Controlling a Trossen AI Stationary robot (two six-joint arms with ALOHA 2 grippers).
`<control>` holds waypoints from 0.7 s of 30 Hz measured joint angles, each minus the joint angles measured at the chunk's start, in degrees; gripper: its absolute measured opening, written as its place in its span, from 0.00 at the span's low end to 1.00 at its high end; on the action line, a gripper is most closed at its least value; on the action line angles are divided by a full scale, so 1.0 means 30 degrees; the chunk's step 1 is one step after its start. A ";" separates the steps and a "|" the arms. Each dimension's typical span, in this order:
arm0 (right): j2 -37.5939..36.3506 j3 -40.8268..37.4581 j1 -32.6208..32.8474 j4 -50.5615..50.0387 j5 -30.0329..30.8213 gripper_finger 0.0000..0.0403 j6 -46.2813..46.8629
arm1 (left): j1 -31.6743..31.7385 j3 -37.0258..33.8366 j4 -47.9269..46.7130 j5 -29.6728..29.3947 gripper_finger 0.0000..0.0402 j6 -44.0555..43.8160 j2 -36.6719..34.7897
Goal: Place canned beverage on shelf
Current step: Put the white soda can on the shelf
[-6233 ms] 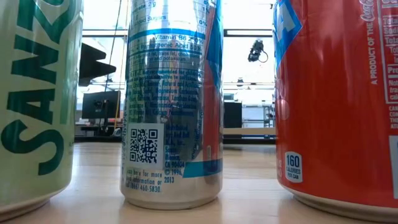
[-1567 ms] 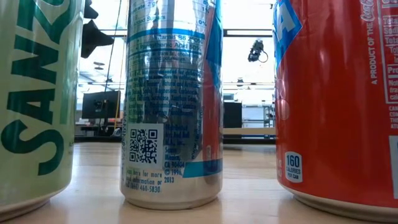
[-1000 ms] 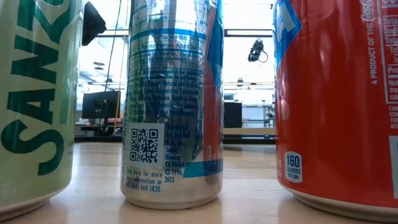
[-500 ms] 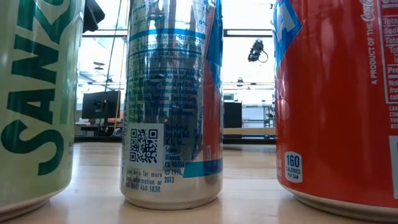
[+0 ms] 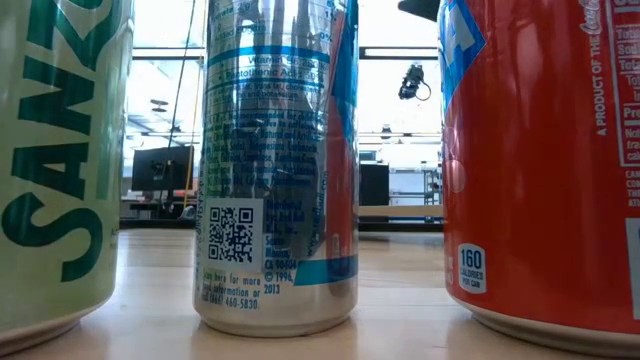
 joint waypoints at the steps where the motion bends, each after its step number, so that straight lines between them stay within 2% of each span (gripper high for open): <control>1: 0.0162 0.0085 0.0057 -0.0001 0.0008 0.80 0.0010 | -0.0314 0.0071 -0.0094 -0.0003 0.72 -0.0555 -0.0006; 4: 0.0799 0.0203 0.0231 -0.0061 0.0084 0.80 -0.0121 | -0.1388 0.0075 -0.0122 0.0005 0.72 -0.2368 0.0008; 9: 0.1304 0.0203 0.0461 -0.0026 0.1614 0.80 -0.1051 | -0.2831 0.0082 0.0016 0.0006 0.72 -0.5131 0.0450; 12: 0.1299 0.0203 0.0462 0.0253 0.1821 0.80 -0.1617 | -0.3480 0.0082 0.0078 0.0003 0.72 -0.6258 0.0952; 17: 0.1265 0.0203 0.0468 0.1061 0.1815 0.80 -0.2504 | -0.3974 0.0339 -0.0014 0.0066 0.72 -0.7049 0.1828; 21: 0.1265 0.0203 0.0463 0.1293 0.1815 0.80 -0.2906 | -0.4023 0.1666 -0.0076 0.0034 0.72 -0.6789 0.2622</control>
